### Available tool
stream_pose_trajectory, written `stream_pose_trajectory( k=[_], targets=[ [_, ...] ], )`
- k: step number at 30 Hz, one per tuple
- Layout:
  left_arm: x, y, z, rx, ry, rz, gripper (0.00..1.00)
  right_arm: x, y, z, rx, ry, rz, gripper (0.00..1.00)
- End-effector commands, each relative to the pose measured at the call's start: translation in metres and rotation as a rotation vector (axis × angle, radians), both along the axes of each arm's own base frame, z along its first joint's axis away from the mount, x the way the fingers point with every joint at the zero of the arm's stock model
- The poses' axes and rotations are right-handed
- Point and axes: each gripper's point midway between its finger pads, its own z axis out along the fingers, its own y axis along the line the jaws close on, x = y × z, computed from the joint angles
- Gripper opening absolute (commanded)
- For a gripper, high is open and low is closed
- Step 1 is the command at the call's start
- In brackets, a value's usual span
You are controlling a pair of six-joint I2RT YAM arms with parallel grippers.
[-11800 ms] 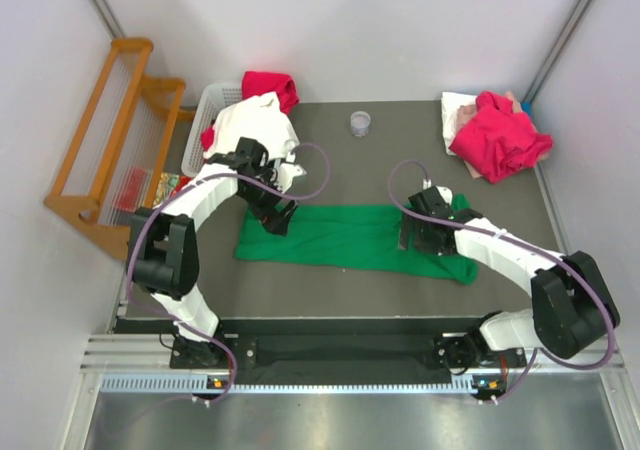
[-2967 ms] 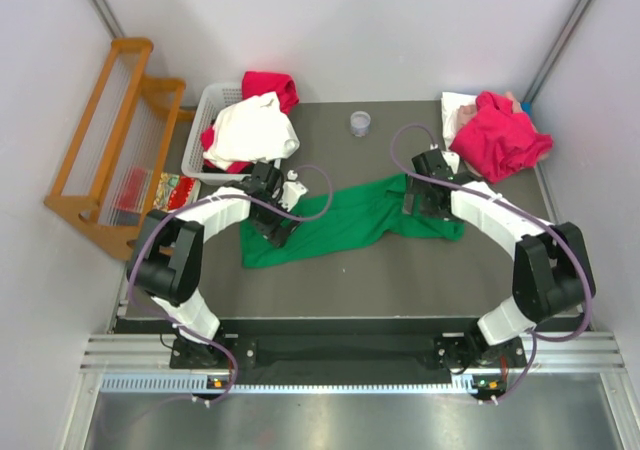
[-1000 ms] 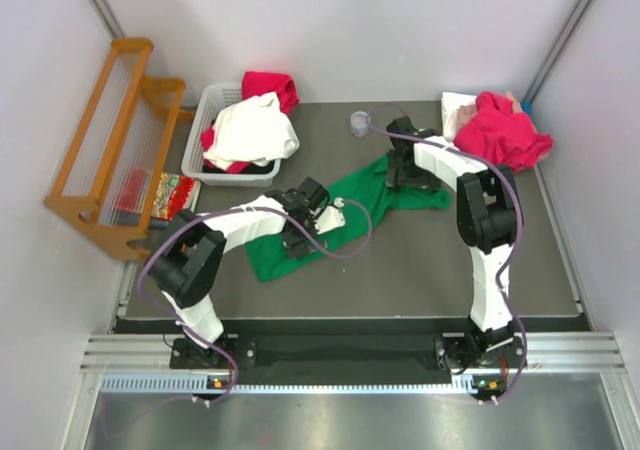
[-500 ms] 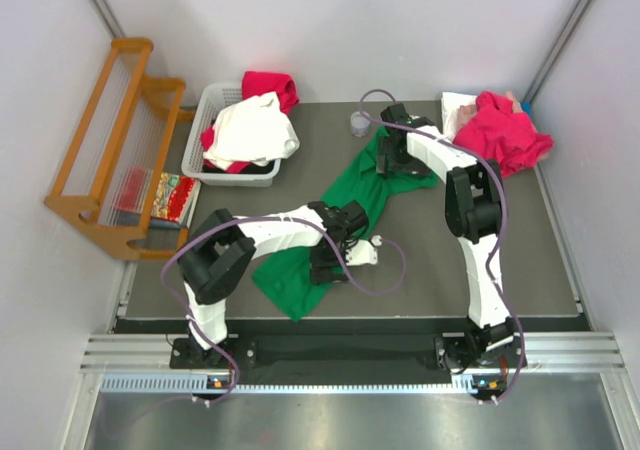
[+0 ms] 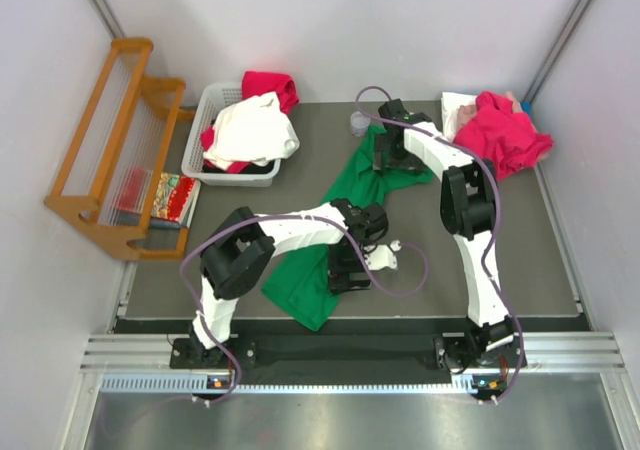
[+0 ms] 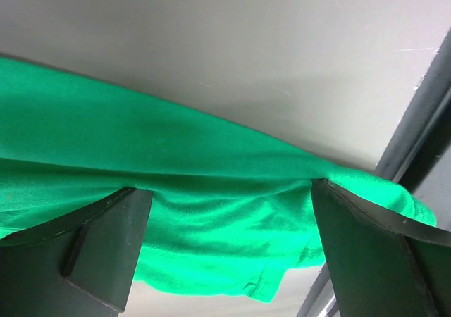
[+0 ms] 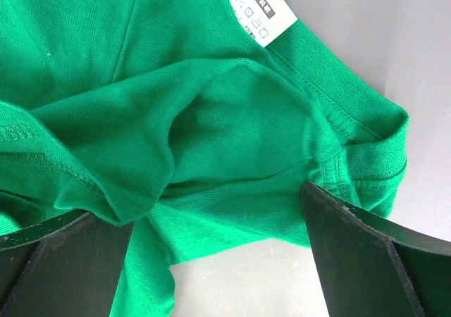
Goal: Fold and stack the t-shirts
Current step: Fold the tshirt
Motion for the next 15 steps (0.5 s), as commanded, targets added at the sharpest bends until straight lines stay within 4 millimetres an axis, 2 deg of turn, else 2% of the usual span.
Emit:
stream_pose_trajectory(
  k=[1, 3, 4, 5, 6, 7, 8, 9, 10, 11, 12, 13, 14, 15],
  targets=[
    [-0.033, -0.004, -0.014, -0.134, 0.308, 0.084, 0.99, 0.02, 0.002, 0.01, 0.025, -0.084, -0.012, 1.0],
    [-0.019, 0.009, -0.005, -0.153, 0.313, 0.144, 0.99, 0.021, 0.002, 0.022, 0.029, -0.114, -0.015, 1.0],
    [0.0, 0.018, 0.01, -0.207, 0.299, 0.204, 0.99, 0.021, 0.002, 0.028, 0.024, -0.124, -0.016, 1.0],
    [0.008, 0.026, 0.016, -0.23, 0.298, 0.246, 0.99, 0.021, 0.002, 0.042, 0.024, -0.151, -0.021, 1.0],
    [0.015, 0.035, 0.028, -0.255, 0.31, 0.287, 0.99, 0.022, 0.002, 0.05, 0.009, -0.172, -0.023, 1.0],
    [0.036, 0.046, 0.05, -0.342, 0.298, 0.36, 0.99, 0.02, 0.006, 0.058, 0.0, -0.187, -0.01, 1.0],
    [0.045, 0.055, 0.062, -0.378, 0.287, 0.402, 0.99, 0.018, 0.006, 0.078, -0.007, -0.223, 0.002, 1.0],
    [0.052, 0.065, 0.074, -0.411, 0.291, 0.446, 0.99, 0.017, 0.005, 0.087, -0.035, -0.243, -0.001, 1.0],
    [0.072, 0.085, 0.095, -0.476, 0.239, 0.518, 0.99, 0.012, 0.013, 0.097, -0.04, -0.263, 0.018, 1.0],
    [0.079, 0.094, 0.107, -0.519, 0.226, 0.556, 0.99, 0.008, 0.015, 0.119, -0.04, -0.301, 0.028, 1.0],
    [0.086, 0.105, 0.117, -0.552, 0.2, 0.59, 0.99, 0.005, 0.016, 0.13, -0.061, -0.327, 0.032, 1.0],
    [0.097, 0.128, 0.135, -0.599, 0.144, 0.656, 0.99, -0.002, 0.025, 0.138, -0.077, -0.345, 0.056, 1.0],
    [0.099, 0.136, 0.146, -0.635, 0.128, 0.676, 0.99, -0.007, 0.025, 0.157, -0.089, -0.381, 0.067, 1.0],
    [0.103, 0.152, 0.16, -0.666, 0.076, 0.712, 0.99, -0.01, 0.023, 0.167, -0.109, -0.399, 0.063, 1.0]
  ],
)
